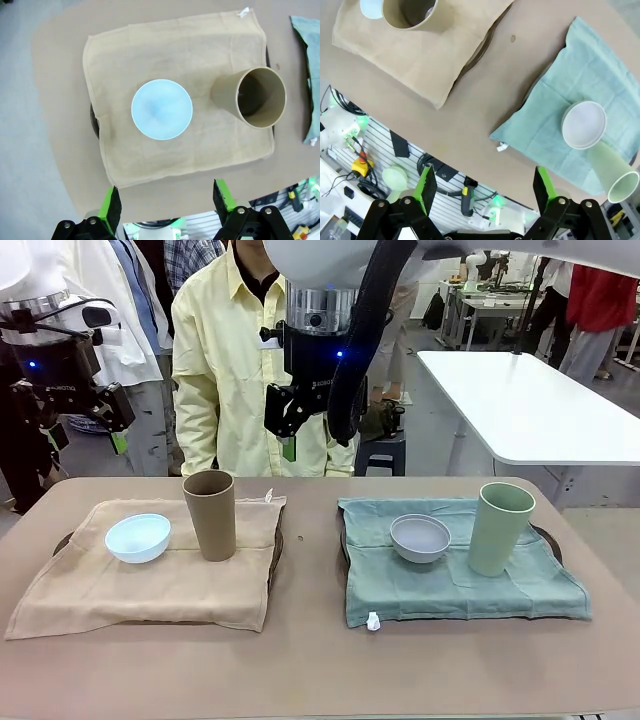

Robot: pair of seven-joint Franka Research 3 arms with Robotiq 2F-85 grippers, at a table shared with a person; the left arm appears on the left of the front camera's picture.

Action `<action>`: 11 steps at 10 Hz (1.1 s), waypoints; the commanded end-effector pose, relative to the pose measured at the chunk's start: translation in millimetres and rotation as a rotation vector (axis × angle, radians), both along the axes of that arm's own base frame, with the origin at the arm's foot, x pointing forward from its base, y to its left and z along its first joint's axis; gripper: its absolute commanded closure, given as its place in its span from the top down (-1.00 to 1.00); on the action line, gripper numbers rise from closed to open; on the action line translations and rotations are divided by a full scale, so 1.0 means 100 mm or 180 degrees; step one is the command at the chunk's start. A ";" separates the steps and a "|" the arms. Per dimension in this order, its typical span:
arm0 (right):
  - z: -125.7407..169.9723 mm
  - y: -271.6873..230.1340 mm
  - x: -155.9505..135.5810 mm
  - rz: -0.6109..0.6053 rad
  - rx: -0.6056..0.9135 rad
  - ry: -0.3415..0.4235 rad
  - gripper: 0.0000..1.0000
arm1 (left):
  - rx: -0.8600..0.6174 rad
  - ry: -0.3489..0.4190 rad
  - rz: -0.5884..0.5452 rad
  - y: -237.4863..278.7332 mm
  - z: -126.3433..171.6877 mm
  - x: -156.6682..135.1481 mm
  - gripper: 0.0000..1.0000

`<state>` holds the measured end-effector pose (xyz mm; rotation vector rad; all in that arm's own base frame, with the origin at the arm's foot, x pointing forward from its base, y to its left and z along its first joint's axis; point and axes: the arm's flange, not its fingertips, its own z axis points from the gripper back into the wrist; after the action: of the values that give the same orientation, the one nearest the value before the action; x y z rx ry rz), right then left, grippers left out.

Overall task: Set up a tray with a mat and arrange the tableware.
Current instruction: Place the Picnic Bowl and Reusable plastic cup back onto the Handle tray in front of the human's position.

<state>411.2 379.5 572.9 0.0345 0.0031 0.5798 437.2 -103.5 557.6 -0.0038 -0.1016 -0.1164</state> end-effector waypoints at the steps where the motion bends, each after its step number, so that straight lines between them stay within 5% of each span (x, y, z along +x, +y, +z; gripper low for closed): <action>1: -0.03 -0.05 -0.02 0.0058 0.0060 -0.0027 1.00 | 0.0001 -0.0059 -0.0047 0.00 -0.02 0.00 0.92; 6: 0.00 0.00 0.00 0.0000 0.0000 0.0000 1.00 | 0.0000 0.0000 0.0000 0.00 0.00 0.00 0.93; 7: 0.09 -0.11 -0.05 -0.0118 -0.0196 -0.0071 1.00 | -0.0161 -0.0058 0.0127 0.01 0.20 -0.02 0.93; 11: 0.13 -1.29 0.18 -0.1206 0.0205 -0.0048 1.00 | -0.0598 0.0419 0.0414 0.35 0.10 0.16 0.93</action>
<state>438.4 275.0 593.9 0.0265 -0.0062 0.2857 443.1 -71.9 564.6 -0.1489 -0.0228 0.0032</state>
